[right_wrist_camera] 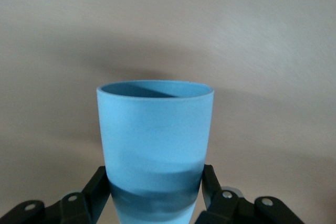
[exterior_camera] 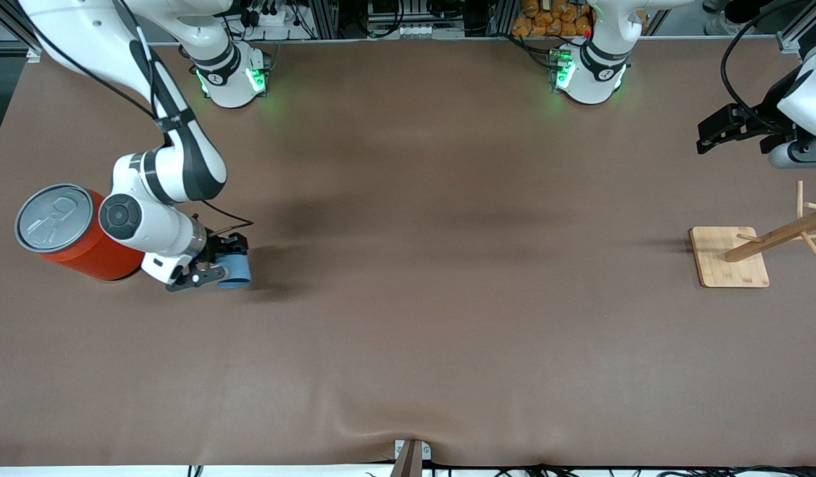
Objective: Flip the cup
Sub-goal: 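Lift the blue cup with the right gripper toward the table middle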
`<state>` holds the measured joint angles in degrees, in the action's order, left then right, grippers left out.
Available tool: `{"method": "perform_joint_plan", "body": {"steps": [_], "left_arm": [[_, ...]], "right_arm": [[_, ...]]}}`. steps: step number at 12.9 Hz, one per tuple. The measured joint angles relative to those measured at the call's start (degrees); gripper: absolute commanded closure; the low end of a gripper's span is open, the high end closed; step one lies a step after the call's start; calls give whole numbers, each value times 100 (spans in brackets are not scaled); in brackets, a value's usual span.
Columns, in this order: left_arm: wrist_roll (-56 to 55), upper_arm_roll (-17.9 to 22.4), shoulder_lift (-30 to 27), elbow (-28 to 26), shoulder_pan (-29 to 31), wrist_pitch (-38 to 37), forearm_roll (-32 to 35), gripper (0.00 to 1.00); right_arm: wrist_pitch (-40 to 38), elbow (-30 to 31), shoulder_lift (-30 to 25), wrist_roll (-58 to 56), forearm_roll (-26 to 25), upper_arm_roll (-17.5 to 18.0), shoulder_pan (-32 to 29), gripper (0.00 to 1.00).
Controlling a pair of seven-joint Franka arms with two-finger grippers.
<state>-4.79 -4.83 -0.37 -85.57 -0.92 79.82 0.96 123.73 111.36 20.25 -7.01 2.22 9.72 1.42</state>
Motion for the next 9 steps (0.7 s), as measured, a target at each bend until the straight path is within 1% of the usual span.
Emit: {"method": "perform_joint_plan", "body": {"steps": [1,3,5,7,8,9], "left_arm": [[0,0,3,-1,0,2,0,0],[0,0,27,-3,0,12,0,0],[0,0,75,-4,2,50,0,0],[0,0,114,-5,4,87,0,0],[0,0,133,-5,5,105,0,0],[1,0,153,-6,6,125,0,0]], "right_arm": [[-337,-292,-4,-1,126,101,11,100],[-761,-730,-5,-16,409,322,16,100],[-844,-998,-2,-37,443,727,35,100],[-844,-1161,16,-37,343,1134,165,100],[-842,-1270,66,-52,173,1303,254,100],[-842,-1405,165,-92,-169,1500,323,100]]}}
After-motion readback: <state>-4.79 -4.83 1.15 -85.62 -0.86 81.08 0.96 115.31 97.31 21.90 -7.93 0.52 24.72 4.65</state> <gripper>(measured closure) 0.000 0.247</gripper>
